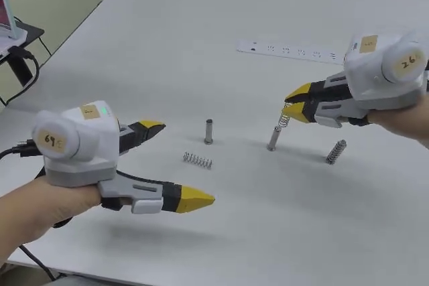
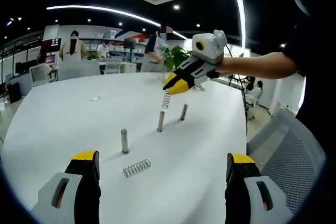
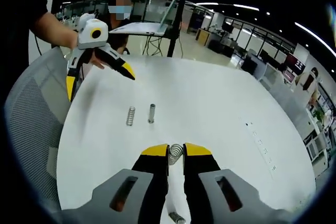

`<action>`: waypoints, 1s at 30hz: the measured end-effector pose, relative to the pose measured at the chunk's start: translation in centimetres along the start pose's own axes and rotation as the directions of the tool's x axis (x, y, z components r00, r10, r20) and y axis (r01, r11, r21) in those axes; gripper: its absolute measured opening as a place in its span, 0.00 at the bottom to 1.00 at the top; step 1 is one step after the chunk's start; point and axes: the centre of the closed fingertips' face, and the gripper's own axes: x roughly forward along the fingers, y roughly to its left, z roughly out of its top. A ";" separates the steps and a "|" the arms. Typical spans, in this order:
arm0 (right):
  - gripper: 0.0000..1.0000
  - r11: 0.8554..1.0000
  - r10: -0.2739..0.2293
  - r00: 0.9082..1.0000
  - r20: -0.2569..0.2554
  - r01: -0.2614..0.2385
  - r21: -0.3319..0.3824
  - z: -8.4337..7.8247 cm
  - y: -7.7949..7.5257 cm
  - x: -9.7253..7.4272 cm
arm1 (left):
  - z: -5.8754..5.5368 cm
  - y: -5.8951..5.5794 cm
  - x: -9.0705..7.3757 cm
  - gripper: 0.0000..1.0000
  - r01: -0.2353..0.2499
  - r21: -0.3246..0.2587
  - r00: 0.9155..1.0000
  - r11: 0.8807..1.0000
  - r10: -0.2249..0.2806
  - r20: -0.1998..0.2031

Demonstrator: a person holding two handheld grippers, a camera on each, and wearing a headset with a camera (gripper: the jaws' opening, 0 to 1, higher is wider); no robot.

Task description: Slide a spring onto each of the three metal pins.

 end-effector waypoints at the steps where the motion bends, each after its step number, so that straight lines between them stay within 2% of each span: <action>1: 0.07 1.000 0.003 1.000 -0.004 -0.003 0.001 -0.1 0.1 0.1 | 0.0 0.0 0.0 0.98 0.001 0.002 1.000 1.000 -0.001 0.000; 19: 0.07 1.000 0.018 1.000 -0.025 -0.018 -0.005 -0.8 0.2 0.9 | 0.0 0.3 -0.3 0.98 -0.008 -0.001 1.000 1.000 0.008 -0.004; 30: 0.07 1.000 0.028 0.998 -0.053 -0.027 0.013 -2.1 0.6 1.8 | -0.2 0.4 -0.3 0.98 -0.012 -0.007 1.000 1.000 0.012 -0.007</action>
